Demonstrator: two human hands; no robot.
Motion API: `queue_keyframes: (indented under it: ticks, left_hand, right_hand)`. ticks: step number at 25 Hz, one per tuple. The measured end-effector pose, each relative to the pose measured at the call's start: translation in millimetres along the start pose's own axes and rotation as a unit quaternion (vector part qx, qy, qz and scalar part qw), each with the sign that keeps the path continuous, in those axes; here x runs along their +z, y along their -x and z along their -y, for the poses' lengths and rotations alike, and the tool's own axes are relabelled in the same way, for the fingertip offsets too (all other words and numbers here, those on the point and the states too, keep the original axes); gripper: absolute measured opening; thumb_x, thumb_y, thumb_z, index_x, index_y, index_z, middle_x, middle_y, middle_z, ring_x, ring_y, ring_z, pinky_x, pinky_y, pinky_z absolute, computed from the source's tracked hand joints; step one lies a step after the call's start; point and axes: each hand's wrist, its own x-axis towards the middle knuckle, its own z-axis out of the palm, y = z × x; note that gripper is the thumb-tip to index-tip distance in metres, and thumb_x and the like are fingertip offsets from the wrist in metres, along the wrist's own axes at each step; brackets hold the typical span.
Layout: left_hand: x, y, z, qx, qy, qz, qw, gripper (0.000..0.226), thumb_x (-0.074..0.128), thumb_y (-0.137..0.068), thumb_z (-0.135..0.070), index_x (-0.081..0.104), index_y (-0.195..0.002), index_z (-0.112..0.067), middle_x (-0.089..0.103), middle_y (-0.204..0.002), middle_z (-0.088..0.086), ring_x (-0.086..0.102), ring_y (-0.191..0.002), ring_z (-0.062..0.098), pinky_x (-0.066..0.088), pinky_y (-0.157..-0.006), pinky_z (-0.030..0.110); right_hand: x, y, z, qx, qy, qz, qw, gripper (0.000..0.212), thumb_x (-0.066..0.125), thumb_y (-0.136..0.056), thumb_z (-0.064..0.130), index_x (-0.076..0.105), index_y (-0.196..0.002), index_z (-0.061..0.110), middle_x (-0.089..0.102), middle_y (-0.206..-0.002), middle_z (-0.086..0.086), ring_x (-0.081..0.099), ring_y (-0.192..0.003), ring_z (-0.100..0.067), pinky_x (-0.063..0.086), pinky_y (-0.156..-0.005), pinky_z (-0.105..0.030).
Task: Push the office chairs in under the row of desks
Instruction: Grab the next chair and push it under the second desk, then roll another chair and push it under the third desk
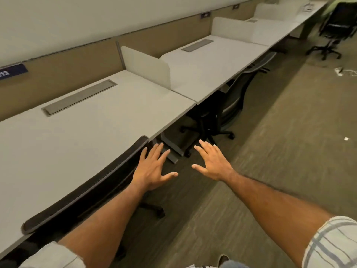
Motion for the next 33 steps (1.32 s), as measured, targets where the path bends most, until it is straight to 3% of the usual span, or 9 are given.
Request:
queue_keyframes:
  ticks: [3, 7, 13, 18, 24, 33]
  left_hand:
    - [15, -41, -57, 0.026, -0.028, 0.021, 0.999, 0.114, -0.001, -0.074, -0.098, 0.011, -0.163, -0.028, -0.003, -0.171, 0.007, -0.008, -0.157, 0.024, -0.006, -0.125, 0.056]
    - [37, -101, -154, 0.069, -0.032, 0.035, 0.997, 0.112, 0.006, -0.077, -0.097, 0.016, -0.163, -0.026, 0.003, -0.171, 0.007, -0.004, -0.157, 0.024, -0.006, -0.125, 0.054]
    - [51, -186, -292, 0.098, 0.006, 0.042, 0.994, 0.117, 0.004, -0.072, -0.096, 0.023, -0.161, -0.022, 0.014, -0.170, 0.011, 0.007, -0.157, 0.027, 0.001, -0.125, 0.054]
    - [38, -253, -360, 0.124, 0.010, 0.042, 0.991, 0.118, 0.002, -0.070, -0.095, 0.022, -0.161, -0.022, 0.013, -0.170, 0.009, 0.006, -0.157, 0.026, 0.001, -0.126, 0.053]
    - [32, -368, -388, 0.116, -0.006, 0.044, 0.992, 0.113, 0.012, -0.076, -0.093, 0.018, -0.162, -0.021, 0.011, -0.170, 0.011, 0.003, -0.158, 0.027, 0.002, -0.126, 0.054]
    - [3, -574, -411, 0.086, 0.014, 0.014, 0.996, 0.100, 0.025, -0.087, -0.086, 0.016, -0.163, -0.020, 0.006, -0.171, 0.011, -0.001, -0.158, 0.025, 0.001, -0.127, 0.049]
  right_hand:
    - [2, 46, -75, 0.059, -0.004, 0.008, 0.998, 0.087, 0.049, -0.096, 0.068, 0.020, -0.164, 0.021, 0.006, -0.173, -0.006, 0.006, -0.159, -0.025, 0.004, -0.127, -0.047]
    - [-2, 108, -185, 0.124, 0.001, 0.032, 0.992, 0.090, 0.047, -0.095, 0.071, 0.016, -0.165, 0.024, 0.003, -0.173, -0.005, 0.004, -0.159, -0.025, 0.002, -0.127, -0.048]
    - [-28, 163, -328, 0.165, 0.018, 0.075, 0.983, 0.090, 0.044, -0.096, 0.071, 0.012, -0.165, 0.024, 0.001, -0.173, -0.006, 0.002, -0.159, -0.026, 0.001, -0.127, -0.050]
    - [-51, 170, -408, 0.182, 0.016, 0.069, 0.981, 0.089, 0.041, -0.097, 0.072, 0.011, -0.165, 0.024, 0.003, -0.173, -0.005, 0.003, -0.159, -0.026, 0.001, -0.127, -0.050]
    - [-75, 115, -504, 0.178, 0.020, 0.059, 0.982, 0.088, 0.040, -0.098, 0.070, 0.010, -0.165, 0.023, 0.003, -0.173, -0.005, 0.002, -0.159, -0.025, 0.002, -0.127, -0.050]
    - [-173, -71, -643, 0.104, 0.077, 0.010, 0.992, 0.086, 0.046, -0.096, 0.069, 0.017, -0.164, 0.025, 0.009, -0.173, -0.003, 0.008, -0.159, -0.023, 0.006, -0.127, -0.048]
